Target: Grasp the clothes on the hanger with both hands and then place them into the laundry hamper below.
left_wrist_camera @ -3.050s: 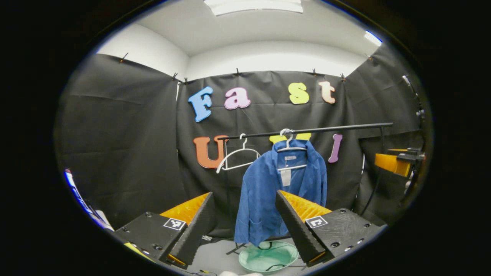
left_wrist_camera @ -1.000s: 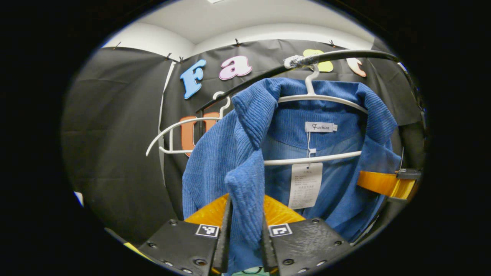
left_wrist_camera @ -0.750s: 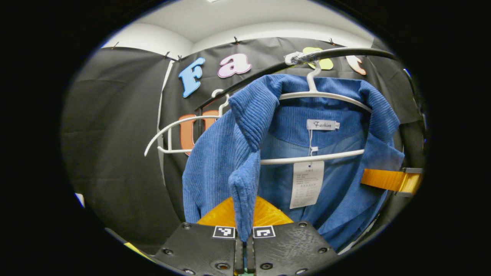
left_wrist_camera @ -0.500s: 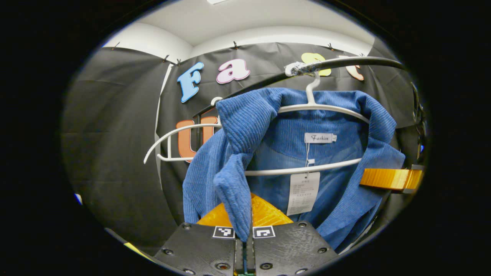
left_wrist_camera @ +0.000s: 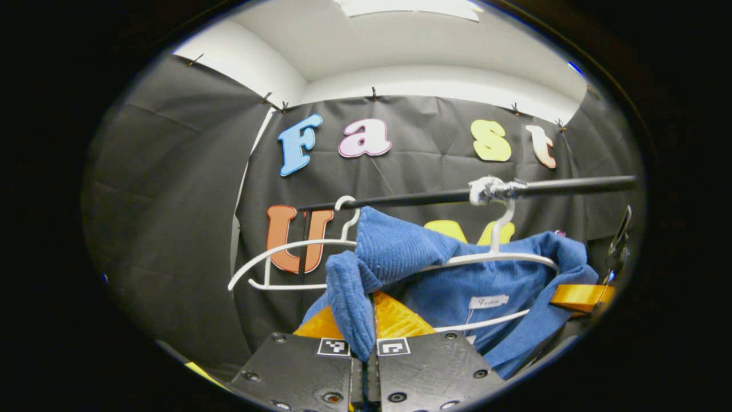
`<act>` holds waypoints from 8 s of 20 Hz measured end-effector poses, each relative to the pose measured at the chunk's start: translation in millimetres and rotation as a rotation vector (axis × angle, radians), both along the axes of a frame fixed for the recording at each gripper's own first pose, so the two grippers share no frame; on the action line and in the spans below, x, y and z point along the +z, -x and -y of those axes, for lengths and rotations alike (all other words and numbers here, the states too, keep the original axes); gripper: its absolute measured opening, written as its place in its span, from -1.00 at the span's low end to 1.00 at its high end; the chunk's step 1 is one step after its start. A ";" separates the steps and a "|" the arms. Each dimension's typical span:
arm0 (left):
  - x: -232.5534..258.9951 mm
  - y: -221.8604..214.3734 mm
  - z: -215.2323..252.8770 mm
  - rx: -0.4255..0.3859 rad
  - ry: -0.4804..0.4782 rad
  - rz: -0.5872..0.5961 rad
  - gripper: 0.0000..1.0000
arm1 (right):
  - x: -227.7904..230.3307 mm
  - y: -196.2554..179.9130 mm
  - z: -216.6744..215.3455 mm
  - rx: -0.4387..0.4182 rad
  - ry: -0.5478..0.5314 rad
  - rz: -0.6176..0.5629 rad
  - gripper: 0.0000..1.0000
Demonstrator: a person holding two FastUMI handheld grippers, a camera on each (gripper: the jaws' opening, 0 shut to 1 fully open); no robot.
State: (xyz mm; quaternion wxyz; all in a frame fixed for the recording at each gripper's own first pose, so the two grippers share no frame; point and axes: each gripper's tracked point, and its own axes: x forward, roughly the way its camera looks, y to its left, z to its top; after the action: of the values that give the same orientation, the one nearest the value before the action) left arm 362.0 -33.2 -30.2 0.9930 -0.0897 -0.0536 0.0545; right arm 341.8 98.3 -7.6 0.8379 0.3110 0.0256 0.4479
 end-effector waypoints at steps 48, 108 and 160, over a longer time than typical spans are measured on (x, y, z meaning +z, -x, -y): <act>-146.6 -0.7 -61.8 -0.284 0.929 -0.252 -0.85 | -106.3 -55.4 60.9 0.137 -0.444 -0.611 -0.92; -488.4 207.3 53.6 -0.253 0.416 -1.197 0.60 | -411.4 128.9 -102.0 -0.086 0.944 -0.931 -0.10; 6.7 504.9 -12.9 0.103 -0.093 -0.196 1.00 | 67.4 395.0 92.5 -0.728 0.593 0.114 0.96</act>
State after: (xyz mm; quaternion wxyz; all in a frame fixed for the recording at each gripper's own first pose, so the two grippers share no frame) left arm -142.9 -20.3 -23.5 0.9925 -0.0347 0.0366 0.1114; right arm -53.2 5.8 59.8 0.9931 0.0220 -0.0045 0.1148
